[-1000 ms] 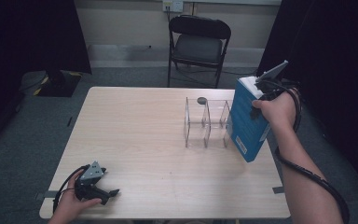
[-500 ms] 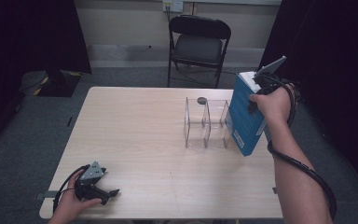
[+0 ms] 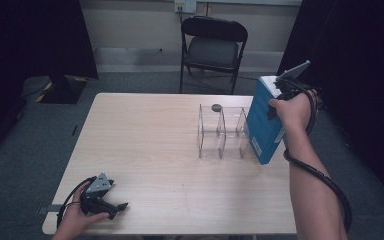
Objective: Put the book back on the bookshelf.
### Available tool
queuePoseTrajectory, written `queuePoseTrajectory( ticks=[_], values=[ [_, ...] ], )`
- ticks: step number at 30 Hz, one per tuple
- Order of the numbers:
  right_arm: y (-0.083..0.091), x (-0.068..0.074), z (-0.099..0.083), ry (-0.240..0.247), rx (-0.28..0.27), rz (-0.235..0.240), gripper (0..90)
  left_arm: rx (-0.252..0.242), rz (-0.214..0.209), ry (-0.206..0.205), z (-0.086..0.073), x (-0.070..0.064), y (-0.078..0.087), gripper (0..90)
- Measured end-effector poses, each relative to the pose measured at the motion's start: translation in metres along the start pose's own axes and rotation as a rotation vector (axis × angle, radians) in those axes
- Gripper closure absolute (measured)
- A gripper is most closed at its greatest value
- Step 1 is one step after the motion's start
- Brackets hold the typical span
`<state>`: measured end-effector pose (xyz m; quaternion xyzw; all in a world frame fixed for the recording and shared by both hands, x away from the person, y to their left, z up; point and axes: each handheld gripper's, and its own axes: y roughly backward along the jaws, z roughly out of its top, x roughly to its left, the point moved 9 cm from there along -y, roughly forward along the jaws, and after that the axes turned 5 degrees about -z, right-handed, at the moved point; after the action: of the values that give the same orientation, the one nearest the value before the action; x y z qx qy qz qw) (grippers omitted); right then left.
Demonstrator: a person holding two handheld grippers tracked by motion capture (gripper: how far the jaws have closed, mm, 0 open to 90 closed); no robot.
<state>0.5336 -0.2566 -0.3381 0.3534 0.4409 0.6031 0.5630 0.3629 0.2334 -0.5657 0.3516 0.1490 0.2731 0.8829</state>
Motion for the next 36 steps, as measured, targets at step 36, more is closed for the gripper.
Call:
queuePoseTrajectory(
  ticks=[36],
  values=[
    [-0.025,0.001,0.003,-0.024,-0.061,-0.003,61.3,0.003,0.004,-0.009,0.000,0.001,0.000,0.0]
  ],
)
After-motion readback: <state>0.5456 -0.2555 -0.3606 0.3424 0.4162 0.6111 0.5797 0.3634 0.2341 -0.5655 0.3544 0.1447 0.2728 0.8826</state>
